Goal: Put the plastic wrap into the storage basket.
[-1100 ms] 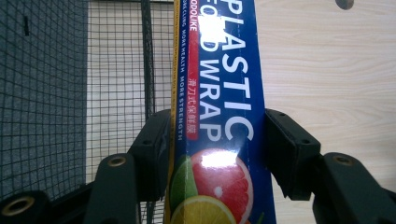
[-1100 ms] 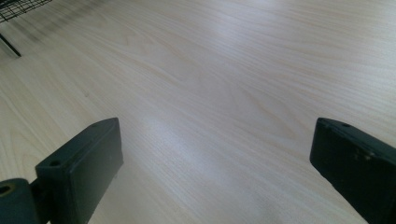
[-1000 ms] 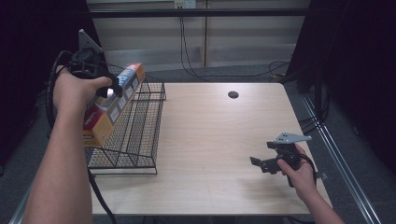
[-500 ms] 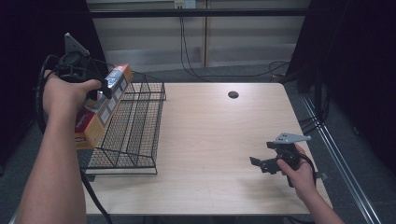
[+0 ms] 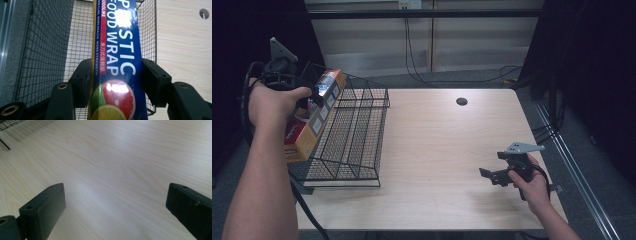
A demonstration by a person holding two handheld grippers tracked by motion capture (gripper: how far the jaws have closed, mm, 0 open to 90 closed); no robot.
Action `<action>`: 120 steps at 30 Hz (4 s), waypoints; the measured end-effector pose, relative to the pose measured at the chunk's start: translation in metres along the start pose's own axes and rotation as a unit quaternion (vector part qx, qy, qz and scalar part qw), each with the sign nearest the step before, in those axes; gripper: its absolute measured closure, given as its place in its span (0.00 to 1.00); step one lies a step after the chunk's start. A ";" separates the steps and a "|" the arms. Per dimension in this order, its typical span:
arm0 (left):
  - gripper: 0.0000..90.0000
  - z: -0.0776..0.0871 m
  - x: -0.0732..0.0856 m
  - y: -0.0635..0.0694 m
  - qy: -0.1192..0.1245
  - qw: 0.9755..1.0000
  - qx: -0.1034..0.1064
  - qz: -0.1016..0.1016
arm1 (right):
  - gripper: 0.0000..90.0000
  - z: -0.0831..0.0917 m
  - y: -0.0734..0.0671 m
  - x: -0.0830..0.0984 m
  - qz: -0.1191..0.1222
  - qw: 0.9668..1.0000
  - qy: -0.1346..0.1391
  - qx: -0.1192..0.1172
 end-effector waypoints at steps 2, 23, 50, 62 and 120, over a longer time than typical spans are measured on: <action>0.50 0.000 0.000 -0.002 -0.002 1.000 0.000 0.004 | 0.03 0.000 0.000 0.000 0.000 1.000 0.000 0.000; 0.50 -0.018 0.000 -0.019 0.001 1.000 -0.020 0.019 | 0.03 -0.001 0.000 0.000 0.002 1.000 -0.001 0.000; 0.50 -0.043 0.005 -0.023 -0.011 0.999 -0.028 0.016 | 0.03 -0.002 -0.001 0.001 0.005 1.000 -0.007 -0.002; 0.49 -0.053 0.006 -0.022 -0.016 0.999 -0.031 0.018 | 0.03 -0.003 -0.002 0.002 0.004 1.000 -0.008 -0.004; 0.34 -0.050 0.007 0.007 -0.001 0.999 0.016 0.035 | 0.03 0.001 -0.001 0.002 0.003 1.000 -0.006 -0.004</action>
Point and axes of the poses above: each handheld gripper's, and its own axes: z roughly backward along the jaws, x roughly out of its underside, y roughly to its right, the point moved 4 cm from there along -z, roughly forward along the jaws, and after that the axes turned 12 degrees about z, right-handed, at the moved point
